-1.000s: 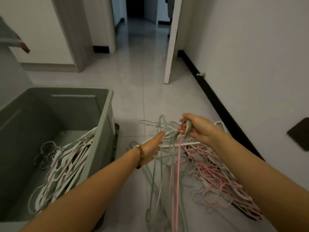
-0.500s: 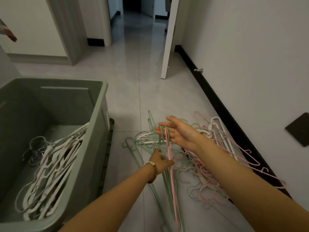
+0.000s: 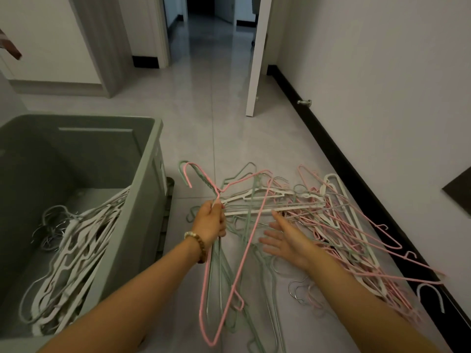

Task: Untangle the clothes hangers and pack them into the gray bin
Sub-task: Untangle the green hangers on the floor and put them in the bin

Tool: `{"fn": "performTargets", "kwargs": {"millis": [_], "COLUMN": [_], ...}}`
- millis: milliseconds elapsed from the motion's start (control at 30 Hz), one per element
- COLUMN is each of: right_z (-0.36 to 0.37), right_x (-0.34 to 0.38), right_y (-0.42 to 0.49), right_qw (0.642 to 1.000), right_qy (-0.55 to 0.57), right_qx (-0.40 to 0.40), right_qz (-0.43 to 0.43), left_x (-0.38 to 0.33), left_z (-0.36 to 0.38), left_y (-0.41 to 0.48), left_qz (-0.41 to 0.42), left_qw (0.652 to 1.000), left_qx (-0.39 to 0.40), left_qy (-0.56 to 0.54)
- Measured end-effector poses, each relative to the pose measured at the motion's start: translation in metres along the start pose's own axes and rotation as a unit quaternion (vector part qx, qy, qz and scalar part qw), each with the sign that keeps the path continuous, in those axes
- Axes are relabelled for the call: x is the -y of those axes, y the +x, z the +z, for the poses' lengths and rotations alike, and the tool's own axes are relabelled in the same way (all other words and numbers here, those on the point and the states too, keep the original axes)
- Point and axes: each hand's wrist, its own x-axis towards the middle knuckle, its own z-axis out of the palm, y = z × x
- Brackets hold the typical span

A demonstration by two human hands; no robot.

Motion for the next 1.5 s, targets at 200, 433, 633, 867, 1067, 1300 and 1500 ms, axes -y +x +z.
{"fn": "performTargets", "kwargs": {"millis": [200, 433, 633, 867, 1067, 1300, 1500], "right_z": [0.032, 0.069, 0.175, 0.298, 0.354, 0.378, 0.394], "right_x": [0.032, 0.120, 0.167, 0.127, 0.071, 0.037, 0.014], "right_y": [-0.008, -0.053, -0.086, -0.065, -0.021, 0.018, 0.052], "right_qw": [0.983, 0.934, 0.920, 0.928, 0.933, 0.948, 0.963], "right_qy": [-0.001, -0.044, -0.094, -0.145, -0.246, -0.270, -0.213], "right_qx": [-0.035, -0.055, 0.070, 0.195, 0.210, 0.167, 0.124], "right_qz": [-0.179, -0.351, -0.375, -0.283, -0.156, 0.011, 0.112], "left_x": [-0.032, -0.124, -0.198, -0.192, -0.141, -0.103, -0.098], "left_z": [0.016, 0.029, -0.068, -0.216, -0.286, -0.321, -0.338], "left_y": [-0.013, -0.015, -0.017, -0.040, -0.047, -0.031, -0.005], "left_qz": [-0.013, 0.026, 0.030, 0.016, -0.076, -0.187, -0.227], "left_qw": [0.994, 0.998, 0.997, 0.987, 0.981, 0.970, 0.961], "left_qx": [0.027, -0.024, -0.062, -0.149, -0.168, -0.137, -0.148], "left_qy": [-0.110, -0.047, -0.024, -0.054, -0.053, -0.066, -0.048]}}
